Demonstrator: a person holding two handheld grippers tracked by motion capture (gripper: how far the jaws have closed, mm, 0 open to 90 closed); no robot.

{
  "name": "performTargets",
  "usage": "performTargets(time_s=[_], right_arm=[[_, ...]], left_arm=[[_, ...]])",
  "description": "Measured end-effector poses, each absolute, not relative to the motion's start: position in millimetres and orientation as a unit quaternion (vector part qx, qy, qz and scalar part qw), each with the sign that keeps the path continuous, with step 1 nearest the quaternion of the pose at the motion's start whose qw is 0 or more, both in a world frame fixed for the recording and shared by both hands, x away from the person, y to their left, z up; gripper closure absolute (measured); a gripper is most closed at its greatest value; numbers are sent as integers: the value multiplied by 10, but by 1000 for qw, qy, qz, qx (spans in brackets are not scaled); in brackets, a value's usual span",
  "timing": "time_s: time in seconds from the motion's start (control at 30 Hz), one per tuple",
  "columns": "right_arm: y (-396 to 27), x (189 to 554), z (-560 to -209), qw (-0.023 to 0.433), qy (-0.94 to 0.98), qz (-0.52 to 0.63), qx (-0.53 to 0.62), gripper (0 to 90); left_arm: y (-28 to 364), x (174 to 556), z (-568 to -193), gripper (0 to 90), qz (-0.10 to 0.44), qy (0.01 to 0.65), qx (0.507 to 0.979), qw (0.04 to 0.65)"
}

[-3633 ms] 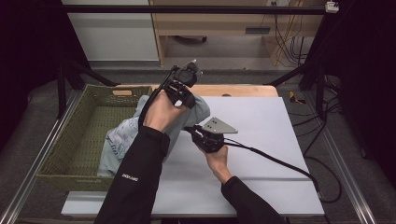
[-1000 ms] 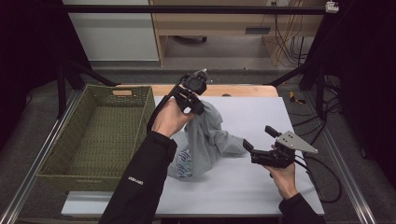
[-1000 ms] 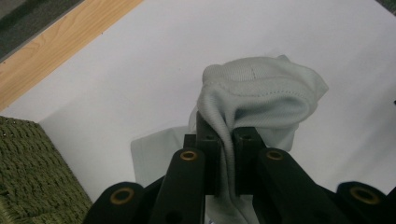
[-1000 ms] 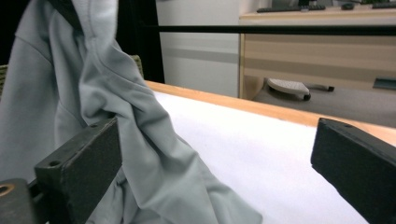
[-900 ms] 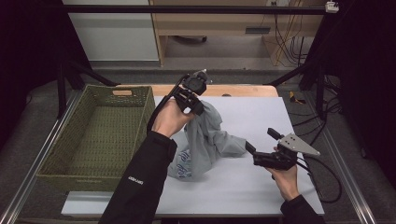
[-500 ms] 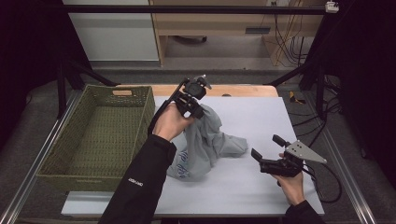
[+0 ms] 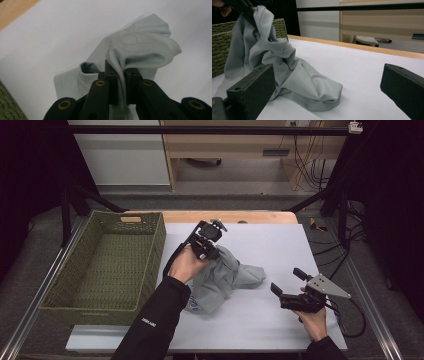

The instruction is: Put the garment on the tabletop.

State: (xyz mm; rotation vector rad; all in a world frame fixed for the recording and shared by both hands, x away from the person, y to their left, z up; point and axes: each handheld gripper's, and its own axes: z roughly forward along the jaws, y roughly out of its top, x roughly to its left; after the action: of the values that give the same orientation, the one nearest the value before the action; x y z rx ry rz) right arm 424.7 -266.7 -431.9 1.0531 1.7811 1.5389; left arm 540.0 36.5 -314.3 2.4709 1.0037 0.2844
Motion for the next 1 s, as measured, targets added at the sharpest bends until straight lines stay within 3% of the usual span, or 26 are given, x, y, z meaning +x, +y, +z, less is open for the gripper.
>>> performTargets(time_s=[0.2,0.27,0.37,0.57,0.67,0.8,1.0], right_arm=[[-2673,4247,-4322,277,662,574,393,4],[-2691,4242,-4322,276,662,576,393,4],[-2696,4242,-4316,274,659,579,394,4],[-2694,4247,-4316,273,660,578,394,4],[-2689,4246,-4316,272,660,579,394,4],[-2675,4245,-4315,271,663,579,391,3],[-2662,4255,-4322,271,663,578,391,3]], left_arm=[[330,5405,-3323,821,96,361,902,216],[350,5400,-3337,779,96,364,900,221],[414,5379,-3272,562,99,358,894,248],[538,5226,-3128,288,151,337,874,317],[615,5155,-3076,202,164,341,859,345],[706,5009,-3085,135,189,330,845,376],[852,4868,-3181,116,200,327,817,430]])
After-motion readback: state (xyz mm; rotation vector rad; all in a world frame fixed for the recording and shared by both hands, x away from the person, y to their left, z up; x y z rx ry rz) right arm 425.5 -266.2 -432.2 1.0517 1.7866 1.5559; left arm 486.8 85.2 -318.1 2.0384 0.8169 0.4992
